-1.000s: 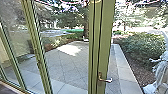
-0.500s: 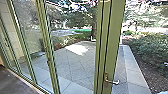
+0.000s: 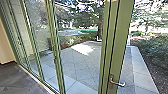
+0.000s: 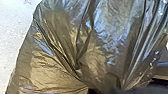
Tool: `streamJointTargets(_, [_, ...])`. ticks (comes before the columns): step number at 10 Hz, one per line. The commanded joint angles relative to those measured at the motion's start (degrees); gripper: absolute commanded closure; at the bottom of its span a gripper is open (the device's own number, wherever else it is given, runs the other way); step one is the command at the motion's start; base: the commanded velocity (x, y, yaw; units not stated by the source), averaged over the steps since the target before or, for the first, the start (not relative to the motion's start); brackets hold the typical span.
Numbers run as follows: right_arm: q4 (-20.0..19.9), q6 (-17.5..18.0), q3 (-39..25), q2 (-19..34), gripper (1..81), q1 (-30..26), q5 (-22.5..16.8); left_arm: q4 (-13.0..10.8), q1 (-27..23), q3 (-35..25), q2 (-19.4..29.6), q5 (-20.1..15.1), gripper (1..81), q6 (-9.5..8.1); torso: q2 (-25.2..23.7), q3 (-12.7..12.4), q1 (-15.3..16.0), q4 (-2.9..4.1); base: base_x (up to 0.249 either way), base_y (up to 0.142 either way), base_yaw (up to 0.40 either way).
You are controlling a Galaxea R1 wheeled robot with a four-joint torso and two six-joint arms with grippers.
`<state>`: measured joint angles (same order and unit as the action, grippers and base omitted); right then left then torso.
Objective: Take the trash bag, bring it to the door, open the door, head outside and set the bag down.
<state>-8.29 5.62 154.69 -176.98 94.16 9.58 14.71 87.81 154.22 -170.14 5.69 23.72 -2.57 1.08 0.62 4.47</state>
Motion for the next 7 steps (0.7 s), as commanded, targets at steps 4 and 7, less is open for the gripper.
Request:
streamJointTargets(4, [0.99,-0.61,-0.8,-1.12,1.0,-2.09,-3.08,-0.56,-3.12,0.11,0.33,-3.14,81.1,-0.16,0.0,0.0,0.0,0.0,0.0,0.0,0.095])
streamJointTargets(7, [0.99,-0.61,-0.8,-1.12,1.0,-2.0,-3.08,-0.21,-3.21,0.11,0.41,-3.14,81.1,-0.17,0.0,0.0,0.0,0.0,0.0,0.0,0.0])
